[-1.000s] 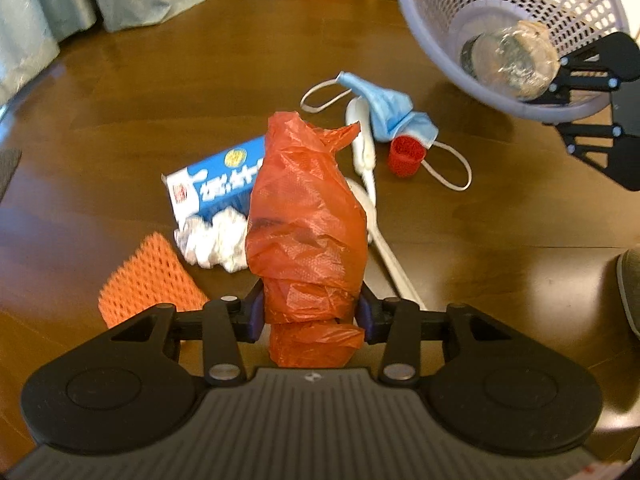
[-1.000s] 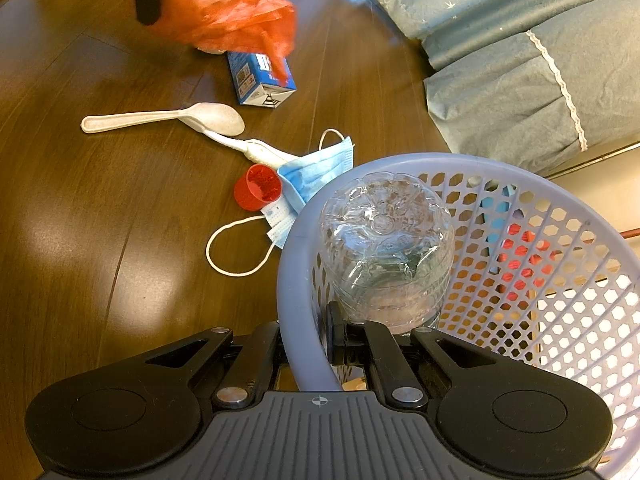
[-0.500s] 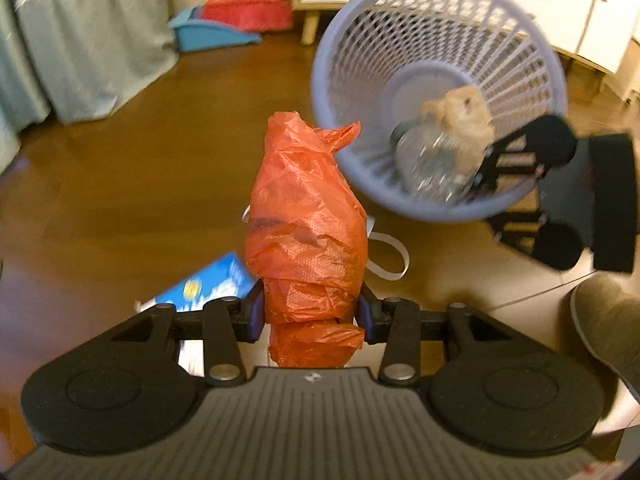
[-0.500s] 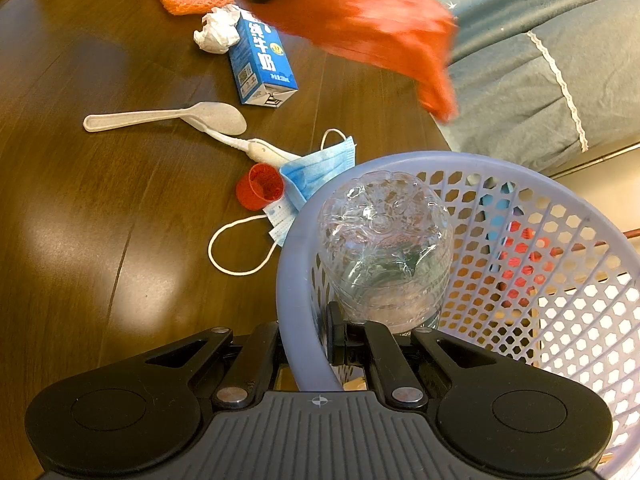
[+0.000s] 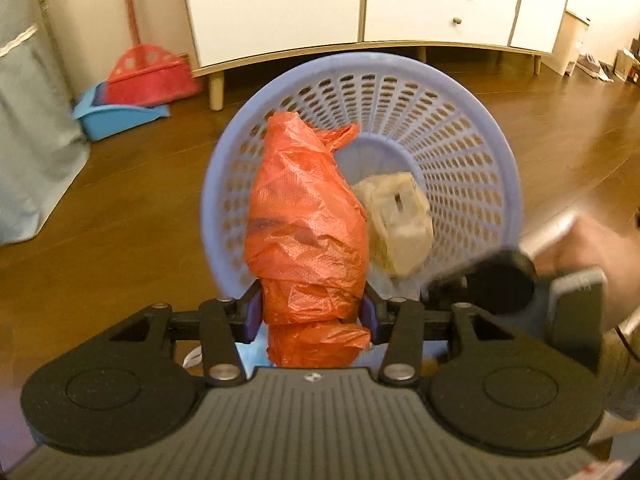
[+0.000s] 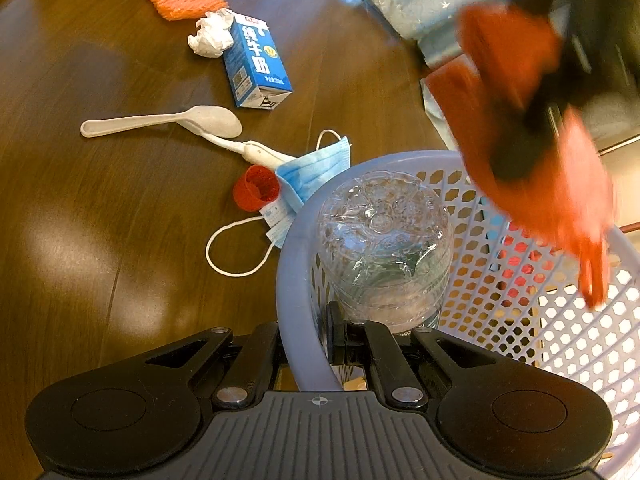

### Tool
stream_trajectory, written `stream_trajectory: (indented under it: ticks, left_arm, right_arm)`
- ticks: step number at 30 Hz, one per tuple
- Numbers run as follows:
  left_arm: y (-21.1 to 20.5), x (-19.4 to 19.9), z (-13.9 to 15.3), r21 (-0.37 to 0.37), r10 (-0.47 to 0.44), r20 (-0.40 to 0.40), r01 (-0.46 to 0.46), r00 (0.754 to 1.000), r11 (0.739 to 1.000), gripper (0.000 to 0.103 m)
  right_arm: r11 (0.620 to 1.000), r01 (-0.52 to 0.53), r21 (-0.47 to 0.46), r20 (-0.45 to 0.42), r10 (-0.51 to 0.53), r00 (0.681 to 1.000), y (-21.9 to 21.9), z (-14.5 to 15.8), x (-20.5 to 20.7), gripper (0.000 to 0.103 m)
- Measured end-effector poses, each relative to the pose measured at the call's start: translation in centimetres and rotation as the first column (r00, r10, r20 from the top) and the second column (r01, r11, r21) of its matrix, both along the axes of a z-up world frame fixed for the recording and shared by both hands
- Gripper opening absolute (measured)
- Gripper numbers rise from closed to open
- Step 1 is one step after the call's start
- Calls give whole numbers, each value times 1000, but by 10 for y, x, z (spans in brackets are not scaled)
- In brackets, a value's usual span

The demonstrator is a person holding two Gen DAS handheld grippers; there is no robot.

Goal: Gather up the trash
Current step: 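Carry the red bag with the left tool and drop it into the wastebasket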

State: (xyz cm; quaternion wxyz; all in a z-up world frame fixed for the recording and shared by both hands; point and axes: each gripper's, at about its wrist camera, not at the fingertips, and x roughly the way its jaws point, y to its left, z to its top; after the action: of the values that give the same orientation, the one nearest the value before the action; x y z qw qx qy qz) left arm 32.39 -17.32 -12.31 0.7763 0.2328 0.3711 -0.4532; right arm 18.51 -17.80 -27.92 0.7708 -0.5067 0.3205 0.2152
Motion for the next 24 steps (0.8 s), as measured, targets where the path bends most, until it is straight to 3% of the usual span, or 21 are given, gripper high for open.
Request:
stream_trajectory:
  ticks: [2, 7, 14, 24]
  left_arm:
    - [-17, 11, -3, -40, 1, -8, -2, 1000, 999, 54]
    - [-21, 20, 2, -101, 49, -18, -51, 999, 994, 59]
    - [-4, 14, 0, -77, 44, -26, -46, 999, 996, 59]
    - [24, 11, 8, -104, 93, -15, -94, 996, 990, 59]
  right_arm:
    - [1000, 3, 3, 1, -3, 1000, 0, 0, 0, 1]
    - [1000, 19, 22, 11, -19, 1000, -3, 5, 3, 1]
    - [1000, 12, 17, -2, -12, 1000, -4, 3, 1, 1]
    - [1000, 13, 23, -1, -13, 1000, -4, 4, 2, 1]
